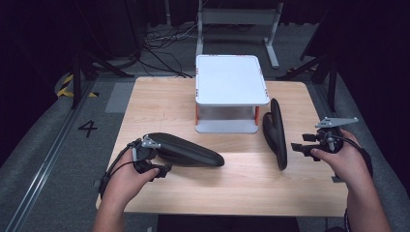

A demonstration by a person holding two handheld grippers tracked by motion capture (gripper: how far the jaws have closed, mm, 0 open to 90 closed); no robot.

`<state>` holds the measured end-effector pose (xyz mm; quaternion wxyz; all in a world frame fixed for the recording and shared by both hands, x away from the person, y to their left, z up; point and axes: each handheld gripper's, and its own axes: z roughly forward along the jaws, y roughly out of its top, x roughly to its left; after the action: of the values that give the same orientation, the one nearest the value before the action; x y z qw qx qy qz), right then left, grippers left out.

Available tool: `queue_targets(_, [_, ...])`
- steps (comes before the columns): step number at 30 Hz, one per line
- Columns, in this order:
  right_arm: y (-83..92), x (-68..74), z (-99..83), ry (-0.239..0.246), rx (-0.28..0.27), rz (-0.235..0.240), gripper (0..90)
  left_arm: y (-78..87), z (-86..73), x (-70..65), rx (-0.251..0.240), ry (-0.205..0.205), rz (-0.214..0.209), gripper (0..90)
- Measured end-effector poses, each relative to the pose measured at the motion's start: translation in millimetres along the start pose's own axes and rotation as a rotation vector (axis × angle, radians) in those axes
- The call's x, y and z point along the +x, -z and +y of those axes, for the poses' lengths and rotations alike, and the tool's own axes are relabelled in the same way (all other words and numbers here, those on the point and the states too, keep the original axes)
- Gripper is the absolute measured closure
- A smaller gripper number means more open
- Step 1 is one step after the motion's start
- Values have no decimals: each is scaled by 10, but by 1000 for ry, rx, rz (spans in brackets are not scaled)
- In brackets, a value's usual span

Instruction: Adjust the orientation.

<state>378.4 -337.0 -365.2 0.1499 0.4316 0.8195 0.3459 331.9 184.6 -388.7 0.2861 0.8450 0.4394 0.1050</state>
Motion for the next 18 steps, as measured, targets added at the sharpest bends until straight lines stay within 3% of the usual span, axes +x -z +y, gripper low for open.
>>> queue_targets(5, [-148, 247, 98, 67, -19, 78, 358, -5, -8, -12, 5, -8, -6, 286])
queue_targets(14, [-461, 582, 217, 146, -5, 161, 360, 18, -148, 31, 10, 37, 4, 291])
queue_targets(18, [-640, 773, 289, 216, 5, 202, 356, 49, -234, 59, 13, 59, 18, 292])
